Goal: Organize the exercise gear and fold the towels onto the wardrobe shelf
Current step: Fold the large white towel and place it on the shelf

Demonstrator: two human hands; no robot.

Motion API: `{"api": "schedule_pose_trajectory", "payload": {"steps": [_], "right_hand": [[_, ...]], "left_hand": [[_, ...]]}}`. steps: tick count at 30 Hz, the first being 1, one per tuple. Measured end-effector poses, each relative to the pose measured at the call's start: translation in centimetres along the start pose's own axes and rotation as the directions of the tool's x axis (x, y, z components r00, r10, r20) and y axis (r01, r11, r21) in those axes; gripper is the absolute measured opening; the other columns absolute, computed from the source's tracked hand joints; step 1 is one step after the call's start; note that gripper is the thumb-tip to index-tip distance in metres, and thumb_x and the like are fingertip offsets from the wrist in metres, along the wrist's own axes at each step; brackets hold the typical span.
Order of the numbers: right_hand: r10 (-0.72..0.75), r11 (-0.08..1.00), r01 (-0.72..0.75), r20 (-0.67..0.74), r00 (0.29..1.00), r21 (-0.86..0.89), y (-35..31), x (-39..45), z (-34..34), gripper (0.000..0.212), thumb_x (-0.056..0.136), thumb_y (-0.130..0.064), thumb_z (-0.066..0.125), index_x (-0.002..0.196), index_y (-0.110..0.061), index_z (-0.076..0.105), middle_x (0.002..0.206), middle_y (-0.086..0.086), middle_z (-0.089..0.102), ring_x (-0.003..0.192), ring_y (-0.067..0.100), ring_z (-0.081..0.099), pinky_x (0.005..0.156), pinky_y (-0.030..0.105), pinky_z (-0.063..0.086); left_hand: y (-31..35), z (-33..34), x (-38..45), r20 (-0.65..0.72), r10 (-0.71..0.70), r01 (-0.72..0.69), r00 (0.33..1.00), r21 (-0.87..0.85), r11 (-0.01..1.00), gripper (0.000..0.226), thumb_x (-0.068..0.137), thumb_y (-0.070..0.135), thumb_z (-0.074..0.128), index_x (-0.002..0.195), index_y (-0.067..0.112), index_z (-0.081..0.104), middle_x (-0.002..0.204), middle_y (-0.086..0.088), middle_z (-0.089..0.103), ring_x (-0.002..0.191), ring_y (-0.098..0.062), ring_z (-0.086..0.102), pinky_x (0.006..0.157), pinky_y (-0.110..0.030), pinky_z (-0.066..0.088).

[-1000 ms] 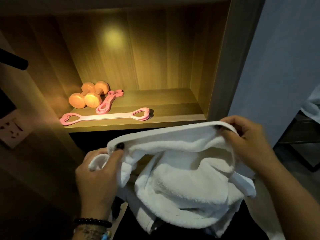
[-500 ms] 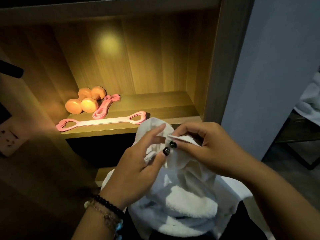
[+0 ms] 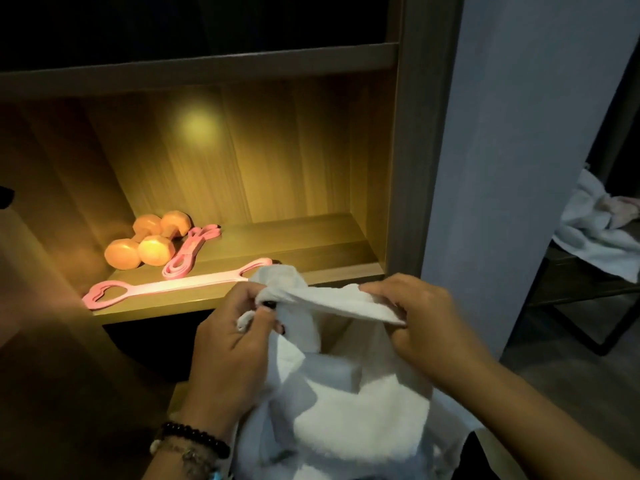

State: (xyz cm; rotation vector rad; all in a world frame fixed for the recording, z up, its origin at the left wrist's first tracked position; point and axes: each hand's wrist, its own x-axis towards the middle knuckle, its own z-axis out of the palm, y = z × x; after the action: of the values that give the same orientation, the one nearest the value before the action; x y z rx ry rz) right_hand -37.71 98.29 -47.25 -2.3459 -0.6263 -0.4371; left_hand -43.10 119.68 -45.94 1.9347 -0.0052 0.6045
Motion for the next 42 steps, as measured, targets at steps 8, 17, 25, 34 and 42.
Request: {"api": "schedule_pose_trajectory", "payload": {"steps": [8, 17, 25, 34, 42], "right_hand": [[0.483, 0.853, -0.482, 0.047, 0.874, 0.201, 2.8, 4.1, -0.4, 0.034, 0.086, 0.003, 0.051, 0.080, -0.025, 0.069, 0.081, 0.000, 0.068, 0.083, 0.026, 0.064, 0.069, 0.034, 0.053], [0.069, 0.979, -0.114, 0.250, 0.966, 0.170, -3.8, 6.1, -2.5, 0.008, 0.086, -0.022, 0.068, 0.092, -0.020, 0.073, 0.086, -0.006, 0.067, 0.081, 0.011, 0.062, 0.070, 0.029, 0.056], [0.032, 0.993, -0.063, 0.282, 0.959, 0.102, -2.6, 6.0, -2.3, 0.018, 0.085, -0.023, 0.069, 0.100, -0.015, 0.074, 0.093, 0.001, 0.070, 0.084, 0.015, 0.063, 0.075, 0.037, 0.058], [-0.053, 0.996, 0.017, 0.430, 0.901, 0.086, -0.1, 4.7, -0.8, 0.032, 0.091, -0.041, 0.057, 0.103, -0.014, 0.069, 0.087, 0.007, 0.066, 0.079, 0.025, 0.059, 0.066, 0.032, 0.049], [-0.027, 0.978, 0.045, 0.088, 0.996, -0.203, 6.8, 5.1, -0.9, 0.018, 0.076, -0.013, 0.071, 0.091, -0.022, 0.074, 0.087, 0.002, 0.072, 0.079, 0.026, 0.066, 0.067, 0.039, 0.054]], "left_hand": [[-1.8, -1.3, 1.5, -0.245, -0.367, 0.346, 0.897, -0.128, 0.930, 0.012, 0.092, 0.010, 0.056, 0.084, 0.018, 0.062, 0.084, -0.003, 0.061, 0.077, -0.016, 0.056, 0.058, -0.026, 0.039], [2.1, -1.3, 1.5, 0.187, 0.109, -0.154, 0.976, 0.243, 0.958, 0.067, 0.081, 0.019, 0.074, 0.137, 0.030, 0.040, 0.072, 0.008, 0.065, 0.072, -0.007, 0.065, 0.065, -0.006, 0.047], [0.0, 2.6, 3.6, 0.160, 0.180, -0.238, 0.971, 0.527, 0.816, 0.017, 0.089, 0.035, 0.058, 0.080, 0.024, 0.067, 0.074, -0.001, 0.067, 0.070, -0.021, 0.060, 0.061, -0.033, 0.048], [-3.2, -0.3, 4.3, -0.117, 0.066, 0.002, 0.991, 0.503, 0.864, 0.017, 0.088, 0.028, 0.059, 0.076, 0.017, 0.063, 0.072, -0.004, 0.064, 0.070, -0.026, 0.057, 0.060, -0.035, 0.046], [-3.0, -2.0, 5.1, -0.224, -0.040, 0.137, 0.974, 0.433, 0.891, 0.017, 0.085, 0.029, 0.064, 0.070, 0.021, 0.064, 0.076, -0.003, 0.065, 0.074, -0.021, 0.056, 0.058, -0.028, 0.037]]}}
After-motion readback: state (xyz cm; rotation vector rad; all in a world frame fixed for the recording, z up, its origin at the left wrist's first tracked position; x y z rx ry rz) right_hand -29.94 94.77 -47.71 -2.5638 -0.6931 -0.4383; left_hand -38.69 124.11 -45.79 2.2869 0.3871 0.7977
